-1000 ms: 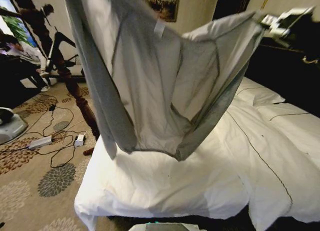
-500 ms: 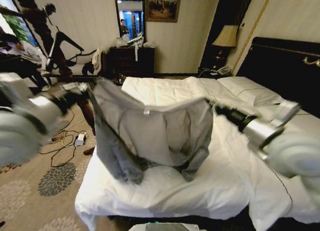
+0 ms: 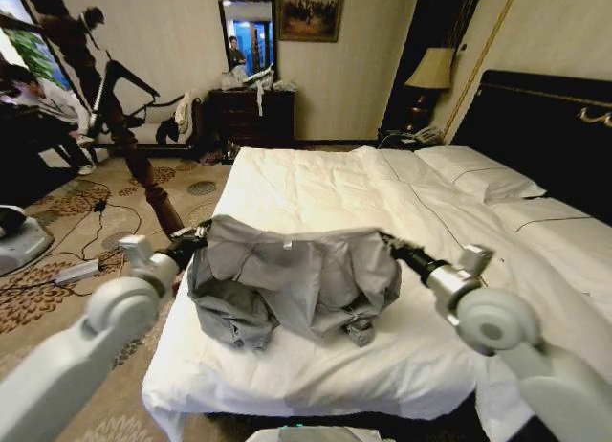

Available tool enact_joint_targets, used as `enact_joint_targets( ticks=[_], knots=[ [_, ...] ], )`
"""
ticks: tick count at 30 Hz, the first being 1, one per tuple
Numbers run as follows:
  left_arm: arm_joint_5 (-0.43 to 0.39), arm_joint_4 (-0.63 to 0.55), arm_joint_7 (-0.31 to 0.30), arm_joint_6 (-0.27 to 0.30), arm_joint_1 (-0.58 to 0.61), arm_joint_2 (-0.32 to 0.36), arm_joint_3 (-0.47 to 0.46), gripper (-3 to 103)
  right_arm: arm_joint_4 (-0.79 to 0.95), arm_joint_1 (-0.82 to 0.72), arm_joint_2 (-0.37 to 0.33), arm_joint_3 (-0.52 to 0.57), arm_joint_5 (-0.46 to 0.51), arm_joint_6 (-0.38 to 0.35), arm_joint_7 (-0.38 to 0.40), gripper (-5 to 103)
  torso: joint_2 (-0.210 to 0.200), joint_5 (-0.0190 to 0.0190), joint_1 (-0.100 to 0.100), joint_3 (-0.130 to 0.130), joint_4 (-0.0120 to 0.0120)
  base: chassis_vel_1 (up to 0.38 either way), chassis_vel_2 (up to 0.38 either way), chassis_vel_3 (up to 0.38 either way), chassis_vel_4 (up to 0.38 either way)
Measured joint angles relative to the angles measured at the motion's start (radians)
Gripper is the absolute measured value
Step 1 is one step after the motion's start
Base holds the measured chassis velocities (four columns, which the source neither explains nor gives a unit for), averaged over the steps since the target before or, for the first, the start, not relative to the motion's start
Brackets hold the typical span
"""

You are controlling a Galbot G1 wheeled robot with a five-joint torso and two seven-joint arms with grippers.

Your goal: Pick up the clothes from the bed and hang them on the clothes hanger.

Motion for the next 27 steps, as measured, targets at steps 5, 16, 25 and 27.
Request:
enact_joint_targets(
  ticks=[5,16,25,27],
  knots=[
    [0.028,0.049,0.011,-0.011,-0.047,-0.010,0.038,0,-0.074,0.112,0.039,-0.096,-0.037,0.016,-0.010,0,0.000,0.0000,0.000,0.000,-0.0002,0.000,0.000,0.000,0.000],
    [-0.002,0.095,0.014,0.042,-0.063,0.031,-0.017,18,-0.211,0.317,0.074,-0.259,-0.033,0.029,-0.002,0,0.000,-0.0001,0.000,0.000,-0.0001,0.000,0.000,0.000,0.000],
    [-0.080,0.084,0.035,0.083,-0.025,0.053,-0.063,51,-0.213,0.315,0.078,-0.270,-0.034,0.029,0.002,0,0.000,0.0000,0.000,0.000,-0.0001,0.000,0.000,0.000,0.000],
    [-0.095,0.084,0.035,0.084,-0.024,0.056,-0.069,57,-0.212,0.313,0.076,-0.269,-0.034,0.029,0.002,0,0.000,0.0000,0.000,0.000,-0.0002,0.000,0.000,0.000,0.000]
  ],
)
